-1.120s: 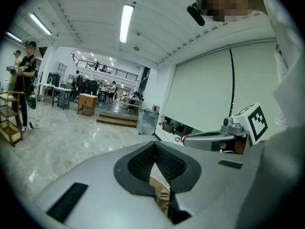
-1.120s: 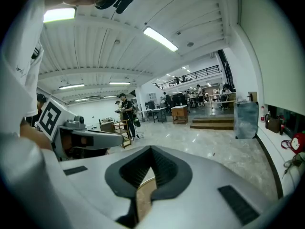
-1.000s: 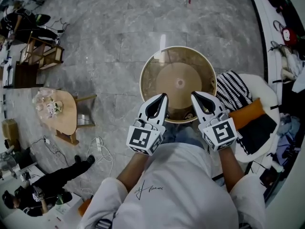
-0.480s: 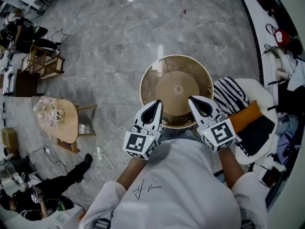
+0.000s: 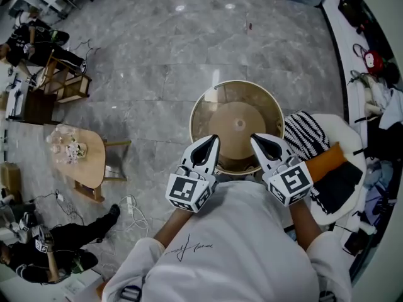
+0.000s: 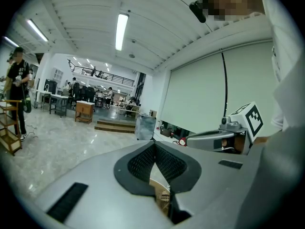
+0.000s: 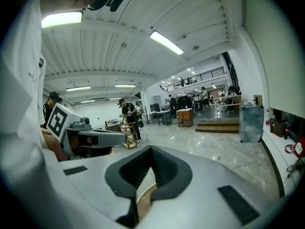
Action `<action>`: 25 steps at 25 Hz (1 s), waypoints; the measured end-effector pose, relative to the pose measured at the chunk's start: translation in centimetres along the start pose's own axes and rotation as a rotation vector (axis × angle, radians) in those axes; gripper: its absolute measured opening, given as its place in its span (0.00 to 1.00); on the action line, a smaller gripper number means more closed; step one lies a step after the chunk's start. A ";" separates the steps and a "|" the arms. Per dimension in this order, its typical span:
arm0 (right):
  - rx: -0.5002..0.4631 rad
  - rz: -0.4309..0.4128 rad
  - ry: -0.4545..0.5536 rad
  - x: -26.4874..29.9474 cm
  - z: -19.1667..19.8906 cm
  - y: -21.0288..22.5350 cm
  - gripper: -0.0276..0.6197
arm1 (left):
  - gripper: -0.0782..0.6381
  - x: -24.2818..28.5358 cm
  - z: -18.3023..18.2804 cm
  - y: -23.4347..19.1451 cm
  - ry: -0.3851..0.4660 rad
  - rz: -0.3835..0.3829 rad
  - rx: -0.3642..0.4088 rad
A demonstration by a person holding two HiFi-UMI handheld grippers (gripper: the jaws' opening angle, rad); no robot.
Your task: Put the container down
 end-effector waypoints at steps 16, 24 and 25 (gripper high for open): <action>-0.053 -0.036 0.000 0.0 -1.2 -1.6 0.07 | 0.13 -0.4 -1.3 0.2 0.033 0.010 0.012; -0.055 -0.035 0.004 0.4 -1.6 -1.3 0.07 | 0.13 -0.3 -1.4 -0.3 0.037 0.003 0.009; -0.054 -0.035 0.005 0.5 -1.6 -1.2 0.07 | 0.13 -0.3 -1.4 -0.3 0.037 0.003 0.009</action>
Point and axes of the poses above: the fingertips, and each gripper's own axes: x forward along the fingers, y to its right, z out of its underside, the point moved 2 cm from there along -x, backward along the fingers, and after that the axes turned 8 degrees about z, right-handed, at the moved point
